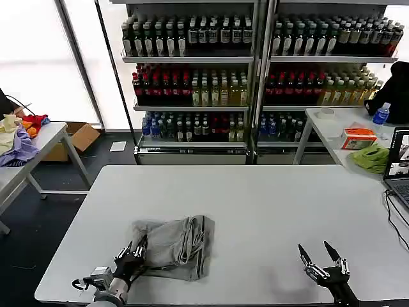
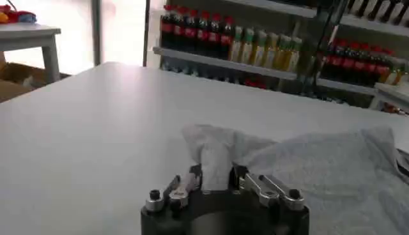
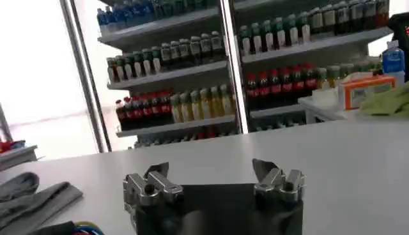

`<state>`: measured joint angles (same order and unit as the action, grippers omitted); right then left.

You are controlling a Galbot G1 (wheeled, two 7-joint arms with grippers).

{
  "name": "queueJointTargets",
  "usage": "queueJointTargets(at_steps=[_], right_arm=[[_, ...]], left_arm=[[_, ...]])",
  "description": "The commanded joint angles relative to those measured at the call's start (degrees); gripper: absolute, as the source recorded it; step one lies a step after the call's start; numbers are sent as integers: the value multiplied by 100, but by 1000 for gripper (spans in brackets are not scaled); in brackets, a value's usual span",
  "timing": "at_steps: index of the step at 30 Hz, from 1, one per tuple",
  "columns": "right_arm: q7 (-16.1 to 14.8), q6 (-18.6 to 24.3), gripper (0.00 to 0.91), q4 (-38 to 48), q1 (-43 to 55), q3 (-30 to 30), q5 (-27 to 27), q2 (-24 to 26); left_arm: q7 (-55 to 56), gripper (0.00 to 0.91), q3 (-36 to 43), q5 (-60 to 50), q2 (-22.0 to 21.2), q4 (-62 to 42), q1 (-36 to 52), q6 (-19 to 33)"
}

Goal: Fold and organize the clothes.

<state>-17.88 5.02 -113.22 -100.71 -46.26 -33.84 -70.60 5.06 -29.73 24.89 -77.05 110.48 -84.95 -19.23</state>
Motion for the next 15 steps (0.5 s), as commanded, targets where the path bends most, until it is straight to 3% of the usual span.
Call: queueJointTargets(at_steps=[1, 10, 15], right_arm=[[23, 4, 907, -31, 10, -19, -14, -2], [63, 8, 907, 7, 82, 6, -40, 26], [74, -8, 907, -42, 113, 60, -43, 60]], left_arm=[[164, 10, -627, 973, 51, 488, 5, 25], [-373, 10, -2961, 1801, 786, 727, -41, -394], [-449, 10, -3811, 2435, 1652, 652, -29, -762]])
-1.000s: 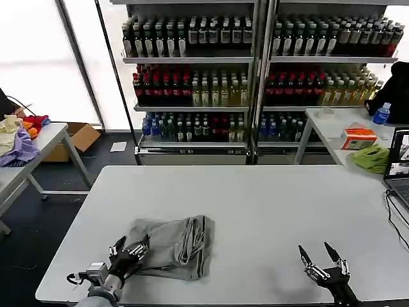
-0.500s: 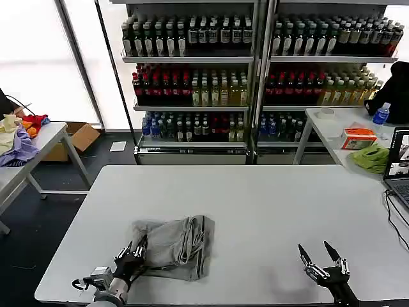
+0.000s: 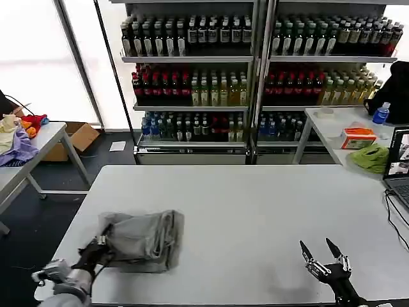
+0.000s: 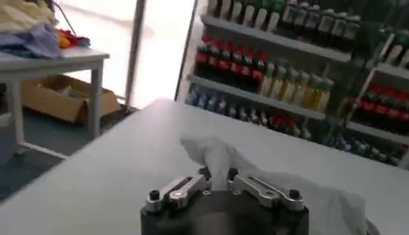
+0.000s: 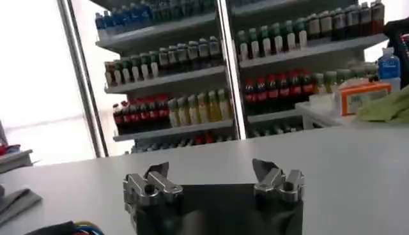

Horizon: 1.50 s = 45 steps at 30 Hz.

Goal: Fold and organize the clothes.

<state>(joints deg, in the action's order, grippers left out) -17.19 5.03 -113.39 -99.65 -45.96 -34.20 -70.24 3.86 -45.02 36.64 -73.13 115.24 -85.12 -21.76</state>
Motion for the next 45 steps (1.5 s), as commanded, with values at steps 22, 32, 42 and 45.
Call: queueJointTargets(at_steps=[22, 32, 42, 45], right_arm=[[226, 62, 907, -206, -121, 11, 46, -88], [297, -190, 907, -482, -454, 46, 273, -130], [739, -1452, 907, -1002, -172, 723, 331, 57], [942, -1788, 907, -1087, 161, 1002, 215, 180]], left_arm=[[604, 10, 2437, -1089, 349, 711, -12, 242], [1248, 10, 4444, -1184, -195, 550, 1092, 34], [1117, 907, 4990, -806, -539, 16, 1818, -244], [628, 907, 4928, -1208, -485, 198, 1740, 113]])
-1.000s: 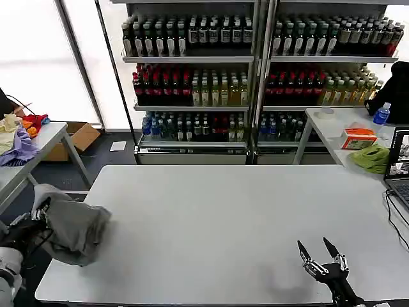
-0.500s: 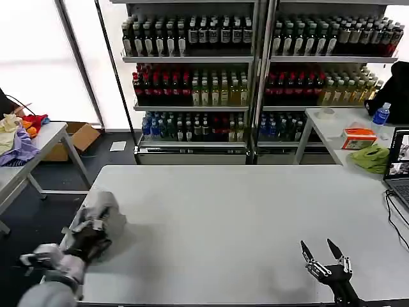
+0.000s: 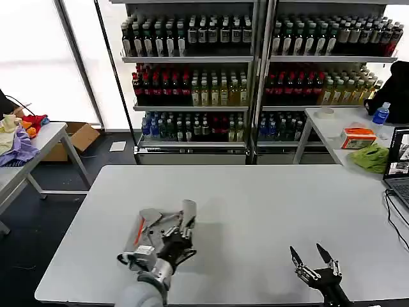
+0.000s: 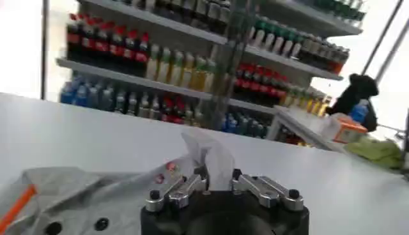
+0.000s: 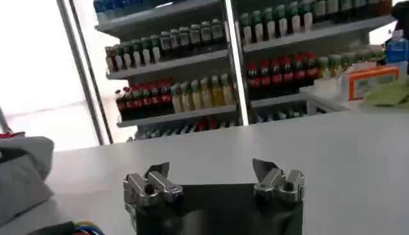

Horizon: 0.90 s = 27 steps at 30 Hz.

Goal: Fold and organize the clothes.

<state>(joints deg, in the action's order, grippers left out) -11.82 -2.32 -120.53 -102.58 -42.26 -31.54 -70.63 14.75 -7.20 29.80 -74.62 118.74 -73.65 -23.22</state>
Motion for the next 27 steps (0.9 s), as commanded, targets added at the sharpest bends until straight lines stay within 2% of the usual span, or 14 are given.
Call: queueJointTargets(at_steps=[1, 4, 9, 10, 16, 19, 25, 26, 27], right_arm=[[479, -1168, 907, -381, 597, 742, -96, 226], [642, -1370, 907, -400, 913, 996, -169, 206], [903, -1657, 907, -369, 1357, 1305, -595, 220], [1082, -1745, 907, -270, 1603, 1536, -807, 222], [1955, -2001, 907, 271, 2727, 2790, -913, -84], [1940, -2310, 907, 543, 3103, 3192, -956, -160], [2054, -2384, 907, 1312, 3477, 3589, -980, -208], [2071, -2394, 736, 1345, 3486, 3620, -994, -202], [2096, -2422, 524, 1384, 3488, 3634, -992, -208]], left_arm=[[-532, 907, 1059, -478, -321, -60, 561, 289], [-578, 907, 796, -367, -292, 174, 492, 359], [-696, 907, 116, -313, -161, 544, 259, 384], [-708, 907, -152, -337, -110, 791, 99, 399], [-901, 907, -1541, -529, -14, 1085, -571, 545], [-1003, 907, -2159, -785, 12, 1057, -756, 645], [-1122, 907, -2796, -1027, 31, 992, -941, 877], [-1129, 907, -2846, -1010, 27, 1008, -982, 885], [-1138, 907, -2884, -1004, 17, 1036, -1050, 905]])
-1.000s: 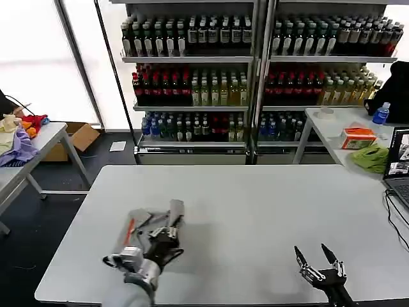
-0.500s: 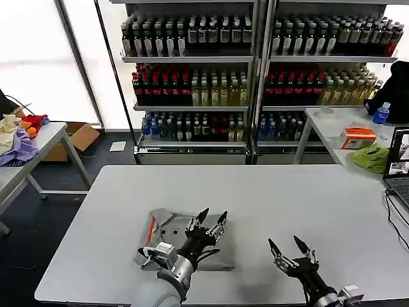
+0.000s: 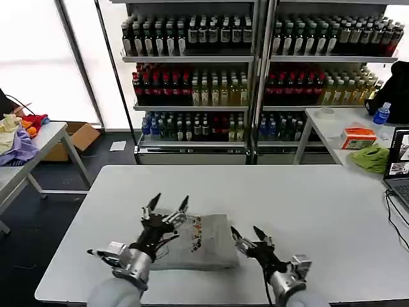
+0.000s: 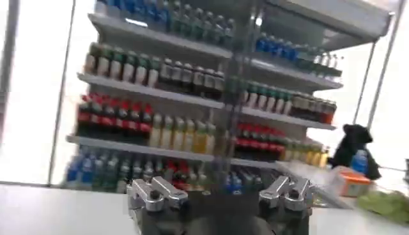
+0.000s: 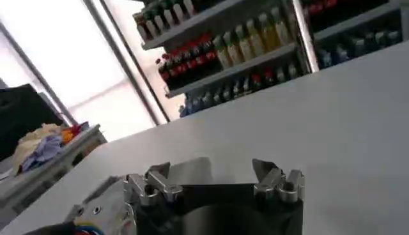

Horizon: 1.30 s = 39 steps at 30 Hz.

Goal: Fold and organize the clothes.

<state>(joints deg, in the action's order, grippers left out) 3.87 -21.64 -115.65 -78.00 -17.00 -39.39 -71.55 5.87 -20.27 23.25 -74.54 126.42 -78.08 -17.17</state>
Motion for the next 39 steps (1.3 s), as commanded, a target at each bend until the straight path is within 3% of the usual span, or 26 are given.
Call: queueJointTargets(at_steps=[1, 2, 15, 26, 31, 39], right_arm=[[566, -511, 151, 953, 1031, 1112, -207, -118], [607, -503, 0, 995, 1024, 1108, -204, -129], [682, -373, 0, 878, 705, 779, -220, -27], [550, -354, 0, 691, 562, 163, -592, 286], [336, -366, 0, 608, 426, -271, -689, 675], [-80, -512, 0, 658, 564, -480, -312, 1310]], left_arm=[[-250, 907, -1602, -346, 1, 274, -628, 302], [-251, 907, -1614, -341, -11, 281, -653, 306], [-210, 907, -1389, -276, -131, 267, -624, 182], [-190, 907, -1339, -251, -154, 236, -626, 142], [-144, 907, -1358, -108, -142, 236, -630, 46], [-102, 907, -1210, -67, -164, 169, -530, 10]])
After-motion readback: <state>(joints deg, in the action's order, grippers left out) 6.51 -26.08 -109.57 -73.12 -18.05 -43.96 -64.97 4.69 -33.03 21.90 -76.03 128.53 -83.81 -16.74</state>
